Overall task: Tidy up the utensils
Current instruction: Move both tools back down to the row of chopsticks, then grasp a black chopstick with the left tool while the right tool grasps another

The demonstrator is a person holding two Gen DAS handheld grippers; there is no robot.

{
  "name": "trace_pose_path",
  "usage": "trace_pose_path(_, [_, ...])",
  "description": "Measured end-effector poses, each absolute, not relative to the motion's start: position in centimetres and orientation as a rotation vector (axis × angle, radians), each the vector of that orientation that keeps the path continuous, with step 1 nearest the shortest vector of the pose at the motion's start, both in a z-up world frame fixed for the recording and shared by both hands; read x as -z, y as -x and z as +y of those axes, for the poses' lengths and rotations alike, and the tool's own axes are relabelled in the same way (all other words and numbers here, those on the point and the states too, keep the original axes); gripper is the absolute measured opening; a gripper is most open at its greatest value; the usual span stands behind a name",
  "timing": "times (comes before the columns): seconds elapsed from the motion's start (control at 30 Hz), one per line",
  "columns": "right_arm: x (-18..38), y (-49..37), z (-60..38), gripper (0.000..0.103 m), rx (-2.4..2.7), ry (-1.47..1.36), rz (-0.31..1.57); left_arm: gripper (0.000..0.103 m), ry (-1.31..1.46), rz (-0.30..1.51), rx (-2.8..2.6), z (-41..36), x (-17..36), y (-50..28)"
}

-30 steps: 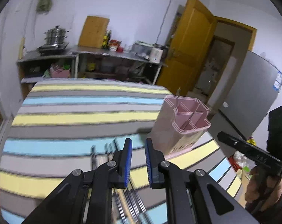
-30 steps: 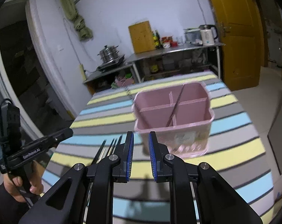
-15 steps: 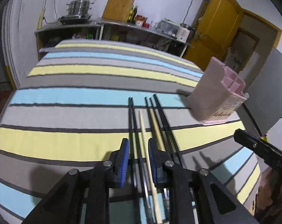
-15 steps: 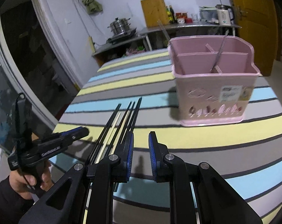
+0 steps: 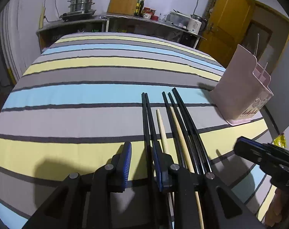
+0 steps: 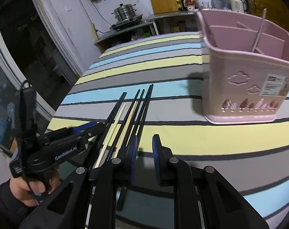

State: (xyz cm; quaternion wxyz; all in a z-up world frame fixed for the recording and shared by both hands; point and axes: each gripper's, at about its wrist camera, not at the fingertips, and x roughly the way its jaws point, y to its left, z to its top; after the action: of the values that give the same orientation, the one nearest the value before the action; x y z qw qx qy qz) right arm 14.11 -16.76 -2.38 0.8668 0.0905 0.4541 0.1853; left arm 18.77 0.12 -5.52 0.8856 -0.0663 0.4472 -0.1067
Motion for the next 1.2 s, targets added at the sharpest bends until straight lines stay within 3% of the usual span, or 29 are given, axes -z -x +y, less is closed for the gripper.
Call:
trace_pose_path(0.43, [5.5,-17.4,-14.3,0.017,-0.372,-0.166,1.012,0.022,0.06,0.91,0.217,-0.2,5.7,-18.9])
trace_pose_path(1.2, [5.1,-20.8,-12.9,0.01,-0.245,-0.078,1.047,0.014,0.152,0.984,0.211,0.9,5.6,-21.5])
